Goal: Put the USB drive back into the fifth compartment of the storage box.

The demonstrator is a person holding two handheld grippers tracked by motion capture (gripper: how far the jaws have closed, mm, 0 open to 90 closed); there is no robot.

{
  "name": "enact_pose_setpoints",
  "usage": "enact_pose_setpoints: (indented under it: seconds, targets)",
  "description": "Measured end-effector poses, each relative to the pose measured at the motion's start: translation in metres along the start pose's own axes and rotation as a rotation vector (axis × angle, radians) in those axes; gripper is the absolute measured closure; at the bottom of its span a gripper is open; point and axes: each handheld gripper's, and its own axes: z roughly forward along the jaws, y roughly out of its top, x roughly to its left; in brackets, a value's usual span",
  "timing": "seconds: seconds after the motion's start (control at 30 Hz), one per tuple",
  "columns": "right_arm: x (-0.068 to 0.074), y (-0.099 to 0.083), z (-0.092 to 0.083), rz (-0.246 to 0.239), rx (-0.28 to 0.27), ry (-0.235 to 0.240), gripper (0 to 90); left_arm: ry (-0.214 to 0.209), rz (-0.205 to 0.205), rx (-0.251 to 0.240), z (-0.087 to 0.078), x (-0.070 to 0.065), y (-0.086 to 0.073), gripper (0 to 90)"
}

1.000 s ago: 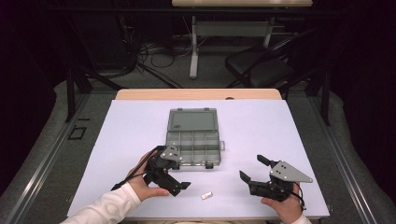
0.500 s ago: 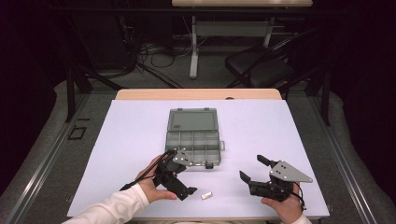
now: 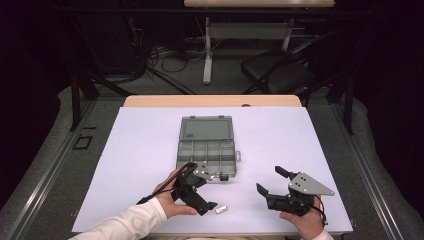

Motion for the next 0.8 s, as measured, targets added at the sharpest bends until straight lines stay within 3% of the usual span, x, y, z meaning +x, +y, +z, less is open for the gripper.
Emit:
enact_pose_setpoints:
  seconds: [0.4, 0.8]
  targets:
    - [0.000, 0.000, 0.000, -0.006, 0.003, 0.002, 15.5, -0.007, 0.023, 0.035, 0.010, -0.006, 0.005, 14.5]
    - [0.000, 0.000, 0.000, -0.014, 0.007, 0.004, 15.5, 0.008, 0.039, 0.090, 0.015, -0.007, 0.008, 15.2]
